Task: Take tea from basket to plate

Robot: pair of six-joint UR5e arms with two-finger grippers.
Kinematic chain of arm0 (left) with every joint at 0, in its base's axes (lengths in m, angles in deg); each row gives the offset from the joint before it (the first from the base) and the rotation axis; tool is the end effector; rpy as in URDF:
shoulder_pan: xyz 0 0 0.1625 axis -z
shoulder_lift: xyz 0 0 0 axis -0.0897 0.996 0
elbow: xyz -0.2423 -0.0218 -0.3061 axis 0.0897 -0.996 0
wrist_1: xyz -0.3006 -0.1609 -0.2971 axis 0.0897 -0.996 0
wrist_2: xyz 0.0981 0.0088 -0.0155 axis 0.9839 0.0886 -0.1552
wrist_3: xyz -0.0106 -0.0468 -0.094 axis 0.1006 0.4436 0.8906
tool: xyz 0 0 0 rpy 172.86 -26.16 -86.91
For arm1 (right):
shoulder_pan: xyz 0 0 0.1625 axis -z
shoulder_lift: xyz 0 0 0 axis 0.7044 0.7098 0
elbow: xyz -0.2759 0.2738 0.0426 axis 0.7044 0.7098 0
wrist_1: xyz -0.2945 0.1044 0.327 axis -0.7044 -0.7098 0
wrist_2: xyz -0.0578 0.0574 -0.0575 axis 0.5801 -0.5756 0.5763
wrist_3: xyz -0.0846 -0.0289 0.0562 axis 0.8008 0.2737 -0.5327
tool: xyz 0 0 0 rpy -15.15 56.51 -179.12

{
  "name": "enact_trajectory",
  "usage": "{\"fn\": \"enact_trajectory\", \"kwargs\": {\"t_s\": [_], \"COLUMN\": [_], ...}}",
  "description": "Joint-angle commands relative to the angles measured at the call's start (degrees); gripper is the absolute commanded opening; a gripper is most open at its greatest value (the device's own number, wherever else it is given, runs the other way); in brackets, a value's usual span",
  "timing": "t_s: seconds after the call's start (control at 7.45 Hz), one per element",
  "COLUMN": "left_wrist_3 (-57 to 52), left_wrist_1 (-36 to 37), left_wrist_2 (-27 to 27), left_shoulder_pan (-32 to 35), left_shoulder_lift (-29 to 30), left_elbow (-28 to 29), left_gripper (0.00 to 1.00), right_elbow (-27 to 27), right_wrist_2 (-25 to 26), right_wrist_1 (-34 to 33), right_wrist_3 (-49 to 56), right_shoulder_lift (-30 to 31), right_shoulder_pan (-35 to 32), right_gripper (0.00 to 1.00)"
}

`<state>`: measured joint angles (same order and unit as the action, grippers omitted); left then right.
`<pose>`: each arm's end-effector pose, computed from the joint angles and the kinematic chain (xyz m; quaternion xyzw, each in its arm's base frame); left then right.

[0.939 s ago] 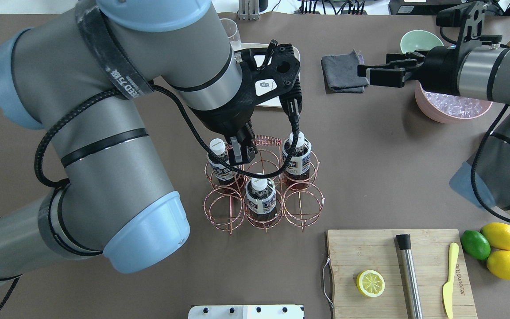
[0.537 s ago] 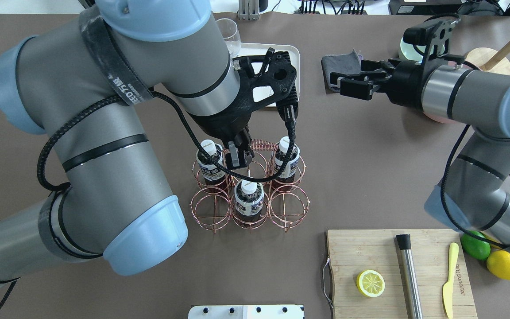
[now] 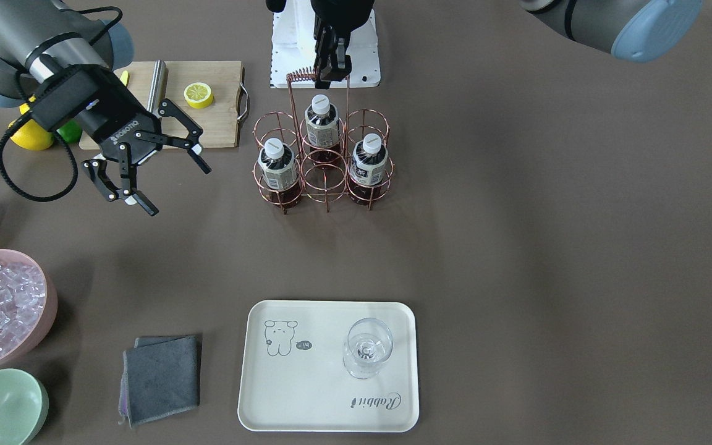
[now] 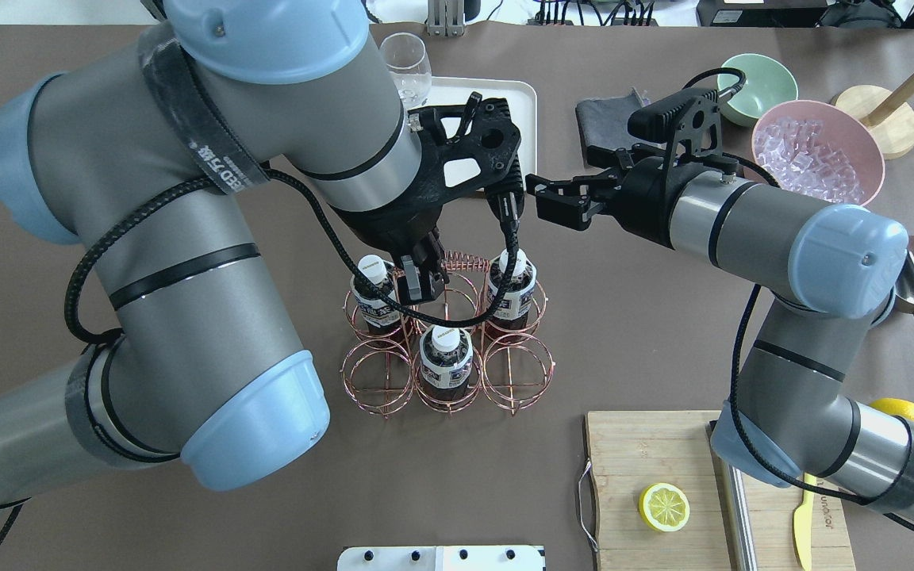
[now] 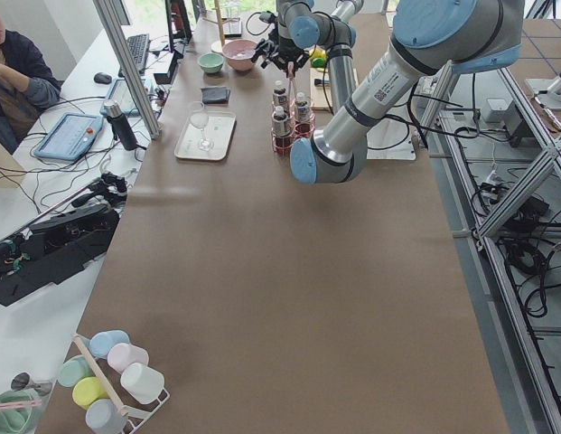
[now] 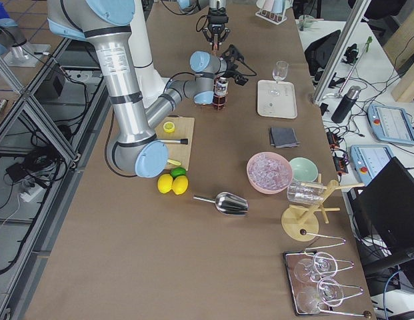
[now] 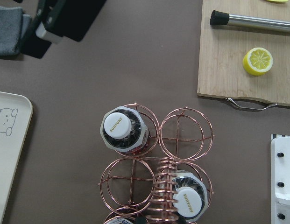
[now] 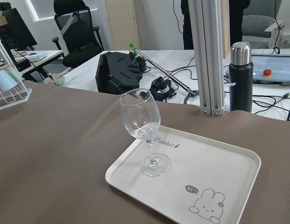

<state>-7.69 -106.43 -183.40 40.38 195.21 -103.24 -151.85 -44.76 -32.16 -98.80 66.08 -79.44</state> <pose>0.4102 -0.3902 -0.0494 0.3310 0.3638 0.5780 0.6512 -0.3906 -0.4424 0.1799 0.4648 -0.5230 -0.0299 0.7138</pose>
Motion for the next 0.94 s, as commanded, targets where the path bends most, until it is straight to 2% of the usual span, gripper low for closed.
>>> {"fn": "enact_trajectory", "kwargs": {"t_s": [0.0, 0.54, 0.81], "left_wrist_3": [0.1, 0.1, 0.1], "left_wrist_1": [-0.1, -0.1, -0.2], "left_wrist_2": [0.0, 0.0, 0.0], "left_shoulder_pan": [0.0, 0.0, -0.1], "left_shoulder_lift": [-0.1, -0.3, -0.3], "left_elbow": [-0.5, -0.7, -0.6], "left_gripper": [0.0, 0.0, 0.0], "right_elbow": [-2.7, -2.5, -2.9], "right_wrist_2": [7.0, 12.6, 12.8], "right_wrist_1": [-6.0, -6.9, -6.9], "right_wrist_3": [0.3, 0.3, 0.4], "right_shoulder_lift": [-1.5, -1.3, -0.6], "right_shoulder_pan": [5.7, 11.5, 12.2], "right_gripper": [0.99, 0.99, 0.99]}}
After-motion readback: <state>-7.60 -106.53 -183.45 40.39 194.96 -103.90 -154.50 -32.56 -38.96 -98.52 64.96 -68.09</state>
